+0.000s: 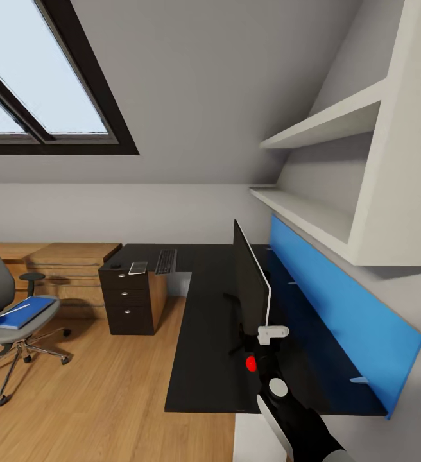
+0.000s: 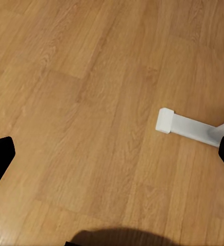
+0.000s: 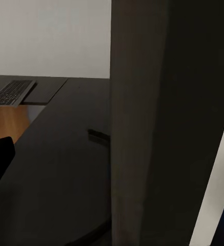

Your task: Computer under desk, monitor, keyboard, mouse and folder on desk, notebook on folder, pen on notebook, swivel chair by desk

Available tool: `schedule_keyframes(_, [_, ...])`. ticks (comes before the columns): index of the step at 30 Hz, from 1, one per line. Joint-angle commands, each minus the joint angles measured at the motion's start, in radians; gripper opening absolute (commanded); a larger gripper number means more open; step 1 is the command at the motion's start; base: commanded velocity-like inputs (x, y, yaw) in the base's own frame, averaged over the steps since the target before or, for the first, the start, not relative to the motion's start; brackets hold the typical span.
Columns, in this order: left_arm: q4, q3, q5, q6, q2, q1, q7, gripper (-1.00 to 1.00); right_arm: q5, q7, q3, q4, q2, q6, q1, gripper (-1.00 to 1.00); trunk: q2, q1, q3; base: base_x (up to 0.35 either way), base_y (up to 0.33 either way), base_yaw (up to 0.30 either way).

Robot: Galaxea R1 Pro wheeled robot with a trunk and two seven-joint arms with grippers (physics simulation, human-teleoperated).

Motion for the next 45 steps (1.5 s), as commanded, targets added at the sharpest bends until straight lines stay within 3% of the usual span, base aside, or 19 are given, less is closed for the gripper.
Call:
schedule_keyframes(1, [0.000, -0.008, 0.009, -0.004, 0.001, -0.001, 0.002, 1.00, -0.011, -0.005, 0.004, 0.001, -0.001, -0.006, -0.001, 1.00, -0.002, 0.000, -0.002, 0.000, 0.000, 0.000])
schedule_keyframes(45, [0.000, -0.009, 0.009, -0.004, 0.001, -0.001, 0.002, 1.00, -0.011, -0.003, 0.004, 0.005, -0.001, -0.006, -0.001, 1.00, -0.002, 0.000, -0.002, -0.017, 0.027, 0.000])
